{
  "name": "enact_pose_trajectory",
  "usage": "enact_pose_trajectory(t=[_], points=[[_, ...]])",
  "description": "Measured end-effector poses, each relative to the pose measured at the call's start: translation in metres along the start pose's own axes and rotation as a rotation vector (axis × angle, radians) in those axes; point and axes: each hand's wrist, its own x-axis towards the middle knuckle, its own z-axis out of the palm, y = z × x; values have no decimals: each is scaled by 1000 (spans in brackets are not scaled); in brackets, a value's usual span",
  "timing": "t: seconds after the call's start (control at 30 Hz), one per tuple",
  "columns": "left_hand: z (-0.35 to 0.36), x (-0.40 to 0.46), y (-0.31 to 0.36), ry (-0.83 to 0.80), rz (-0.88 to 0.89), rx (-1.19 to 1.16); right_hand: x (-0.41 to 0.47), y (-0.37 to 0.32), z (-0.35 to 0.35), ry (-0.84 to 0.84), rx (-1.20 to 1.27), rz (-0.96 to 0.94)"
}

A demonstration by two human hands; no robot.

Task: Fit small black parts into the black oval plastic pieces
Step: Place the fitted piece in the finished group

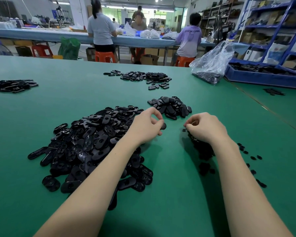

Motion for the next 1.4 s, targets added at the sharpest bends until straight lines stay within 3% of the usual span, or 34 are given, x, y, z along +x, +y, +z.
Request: enact_pose_trajectory(t=[0.5, 0.6, 0.7, 0.8, 1.0, 1.2, 1.4], points=[[7, 3, -7, -96, -213, -484, -5, 1, 18, 98, -55, 42], [6, 2, -7, -94, -223, -529, -4, -3, 19, 127, 133, -18], [6, 3, -8, -96, -227, -566, -5, -14, 19, 48, 505, -100], [6, 3, -8, -102, -220, -595, -8, -20, 21, -39, 652, -117], [4, 2, -7, -101, -210, -622, -9, -18, 20, -129, 720, -113], [1, 2, -6, -80, -212, -684, -7, -19, 23, -117, 732, -75], [0, 2, -8, -107, -163, -597, -7, -23, 25, -104, 728, -62]])
